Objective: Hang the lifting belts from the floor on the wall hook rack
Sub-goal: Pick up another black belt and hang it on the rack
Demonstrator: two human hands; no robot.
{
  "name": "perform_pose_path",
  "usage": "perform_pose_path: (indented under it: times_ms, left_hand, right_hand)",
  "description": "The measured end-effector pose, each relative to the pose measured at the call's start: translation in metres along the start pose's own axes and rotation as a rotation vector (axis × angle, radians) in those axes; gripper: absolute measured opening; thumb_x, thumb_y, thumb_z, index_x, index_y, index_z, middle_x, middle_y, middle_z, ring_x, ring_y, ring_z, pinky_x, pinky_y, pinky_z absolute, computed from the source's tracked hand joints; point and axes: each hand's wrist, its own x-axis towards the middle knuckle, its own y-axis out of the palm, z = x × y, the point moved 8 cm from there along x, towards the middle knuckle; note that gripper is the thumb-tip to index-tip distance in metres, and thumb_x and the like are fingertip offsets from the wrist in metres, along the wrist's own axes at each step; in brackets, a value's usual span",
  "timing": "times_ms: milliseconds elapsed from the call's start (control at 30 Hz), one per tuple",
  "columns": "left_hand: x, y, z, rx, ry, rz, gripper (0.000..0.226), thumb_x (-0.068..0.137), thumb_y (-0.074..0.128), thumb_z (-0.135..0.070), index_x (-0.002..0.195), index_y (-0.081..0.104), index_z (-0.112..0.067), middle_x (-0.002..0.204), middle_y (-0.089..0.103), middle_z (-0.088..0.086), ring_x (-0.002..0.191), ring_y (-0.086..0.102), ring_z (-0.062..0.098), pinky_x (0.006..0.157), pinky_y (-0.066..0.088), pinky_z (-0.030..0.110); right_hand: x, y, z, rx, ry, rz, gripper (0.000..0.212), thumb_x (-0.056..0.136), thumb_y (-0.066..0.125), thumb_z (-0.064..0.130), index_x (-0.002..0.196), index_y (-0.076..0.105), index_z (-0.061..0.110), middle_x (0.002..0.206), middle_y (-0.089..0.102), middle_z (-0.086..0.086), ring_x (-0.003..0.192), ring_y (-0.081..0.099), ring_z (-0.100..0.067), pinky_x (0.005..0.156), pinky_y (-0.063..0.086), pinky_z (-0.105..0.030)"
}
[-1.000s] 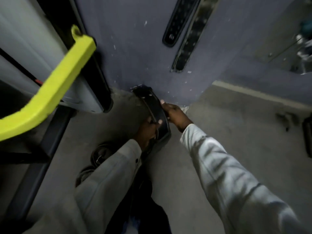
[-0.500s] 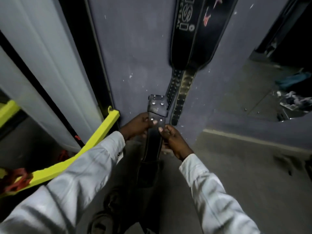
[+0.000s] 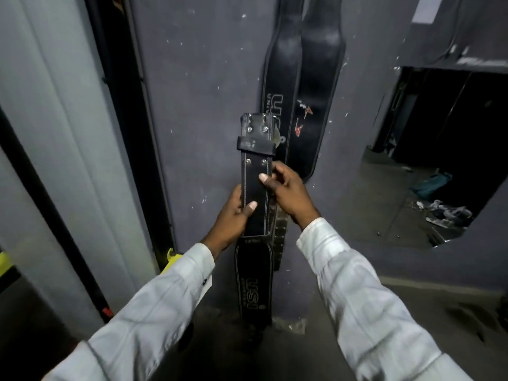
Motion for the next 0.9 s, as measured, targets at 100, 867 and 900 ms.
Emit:
perform_pose_path:
  times_ms: [100,867,900]
  left_hand:
    - [0.020,0.002,-0.025,0.002,0.104,-0.082,0.045,0.097,0.055,-0.007,0.141,0.044,-0.015,0.133,0.062,0.007,0.120,0.062,0.019,0.101,0.052,0.038]
    - [0.105,-0.007,-0.171,-0.177,0.418,-0.332,0.049,0.094,0.055,-0.011,0.142,0.047,-0.007,0.139,0.059,0.011,0.131,0.055,0.024,0.113,0.041,0.051]
    - [0.106,-0.008,-0.172,-0.188,0.420,-0.333,0.048,0.094,0.055,-0.009,0.142,0.048,-0.007,0.139,0.059,0.011,0.130,0.056,0.024,0.113,0.041,0.051]
  right_hand:
    - [0.009,-0.008,0.008,-0.015,-0.028,-0.019,0.027,0.097,0.061,0.014,0.124,0.059,0.008,0.111,0.071,-0.009,0.103,0.066,-0.015,0.099,0.052,-0.037]
    - [0.039,-0.045,0.042,-0.196,-0.058,-0.173,0.020,0.092,0.066,0.038,0.090,0.064,0.018,0.083,0.066,-0.004,0.078,0.058,-0.007,0.082,0.048,-0.025]
    - [0.038,-0.043,0.033,-0.134,0.001,-0.092,0.019,0.091,0.068,0.039,0.100,0.066,0.022,0.092,0.070,-0.001,0.087,0.064,-0.009,0.088,0.051,-0.029]
